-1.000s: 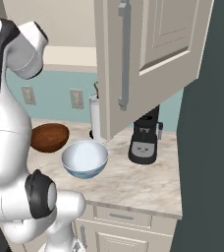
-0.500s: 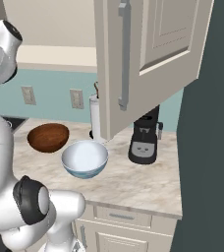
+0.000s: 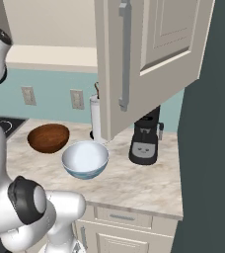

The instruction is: Open the cabinet. Pick the bowls from the counter and place them in the cabinet. Then close the cabinet.

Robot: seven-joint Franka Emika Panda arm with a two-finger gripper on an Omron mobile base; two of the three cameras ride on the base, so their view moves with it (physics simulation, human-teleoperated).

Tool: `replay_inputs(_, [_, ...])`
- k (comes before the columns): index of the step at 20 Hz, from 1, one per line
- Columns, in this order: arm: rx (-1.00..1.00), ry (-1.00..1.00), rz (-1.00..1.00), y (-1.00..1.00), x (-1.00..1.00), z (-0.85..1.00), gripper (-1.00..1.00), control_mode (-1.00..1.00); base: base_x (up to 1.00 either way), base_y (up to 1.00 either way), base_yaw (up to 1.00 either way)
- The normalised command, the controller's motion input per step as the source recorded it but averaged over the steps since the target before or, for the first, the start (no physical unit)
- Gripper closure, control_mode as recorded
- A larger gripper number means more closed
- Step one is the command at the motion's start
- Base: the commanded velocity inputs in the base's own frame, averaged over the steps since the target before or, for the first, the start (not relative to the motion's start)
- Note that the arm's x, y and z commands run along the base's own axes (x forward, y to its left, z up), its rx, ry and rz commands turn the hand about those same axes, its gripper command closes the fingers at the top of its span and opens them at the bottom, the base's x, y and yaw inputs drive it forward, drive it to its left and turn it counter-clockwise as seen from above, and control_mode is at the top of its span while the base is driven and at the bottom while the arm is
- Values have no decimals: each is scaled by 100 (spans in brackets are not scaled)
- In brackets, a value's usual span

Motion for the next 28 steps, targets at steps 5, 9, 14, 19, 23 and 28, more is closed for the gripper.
replay_inputs(5, [0, -2, 0, 24, 12, -28, -100, -100, 0, 0, 0])
replay_inputs(9, [1, -8, 0, 21, 2, -12, -100, -100, 0, 0, 0])
replay_inputs(14, [4, -15, -1, 28, 0, 0, -100, -100, 0, 0, 0])
replay_inputs(19, [3, -15, 0, 31, 0, 0, -100, -100, 0, 0, 0])
replay_inputs(23, [2, -2, -3, 16, 13, -3, -100, -100, 0, 0, 0])
replay_inputs(28, [0, 0, -2, 2, 4, -4, -100, -100, 0, 0, 0])
